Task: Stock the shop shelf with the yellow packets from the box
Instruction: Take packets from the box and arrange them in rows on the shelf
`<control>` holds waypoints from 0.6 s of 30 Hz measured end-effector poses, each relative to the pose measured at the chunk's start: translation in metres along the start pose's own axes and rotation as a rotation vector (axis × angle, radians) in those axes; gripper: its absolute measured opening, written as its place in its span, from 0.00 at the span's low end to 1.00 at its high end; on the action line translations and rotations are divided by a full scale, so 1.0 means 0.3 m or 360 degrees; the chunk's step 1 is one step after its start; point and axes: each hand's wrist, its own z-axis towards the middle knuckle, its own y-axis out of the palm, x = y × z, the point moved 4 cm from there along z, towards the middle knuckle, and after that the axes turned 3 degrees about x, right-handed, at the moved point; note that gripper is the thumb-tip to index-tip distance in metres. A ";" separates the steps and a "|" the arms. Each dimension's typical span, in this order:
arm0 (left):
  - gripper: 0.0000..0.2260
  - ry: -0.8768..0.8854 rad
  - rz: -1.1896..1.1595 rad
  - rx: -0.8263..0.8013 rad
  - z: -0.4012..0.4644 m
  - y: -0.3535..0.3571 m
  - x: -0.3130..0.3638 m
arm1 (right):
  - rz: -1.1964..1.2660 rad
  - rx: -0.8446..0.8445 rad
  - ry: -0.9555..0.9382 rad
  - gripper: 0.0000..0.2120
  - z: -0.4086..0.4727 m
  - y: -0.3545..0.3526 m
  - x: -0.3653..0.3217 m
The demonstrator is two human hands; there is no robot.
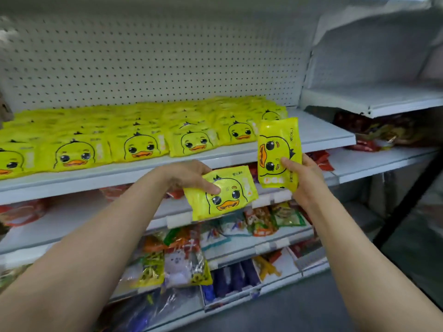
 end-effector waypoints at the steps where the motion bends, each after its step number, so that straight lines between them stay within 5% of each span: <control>1: 0.24 0.0036 0.0058 0.0002 0.065 -0.006 0.041 | -0.0011 0.0011 -0.0028 0.16 0.051 -0.031 -0.028; 4: 0.46 0.0085 0.0138 0.0049 0.263 -0.026 0.152 | -0.0020 0.0042 -0.0075 0.16 0.207 -0.117 -0.110; 7: 0.46 0.0096 0.0091 0.0089 0.449 -0.044 0.267 | -0.0071 0.0046 -0.0096 0.14 0.353 -0.188 -0.191; 10: 0.36 0.0123 0.0138 0.0093 0.593 -0.064 0.390 | -0.0100 0.0046 -0.0125 0.16 0.483 -0.261 -0.249; 18: 0.42 0.0074 0.0371 0.0346 0.874 -0.125 0.597 | -0.0073 -0.0041 -0.0156 0.17 0.754 -0.397 -0.318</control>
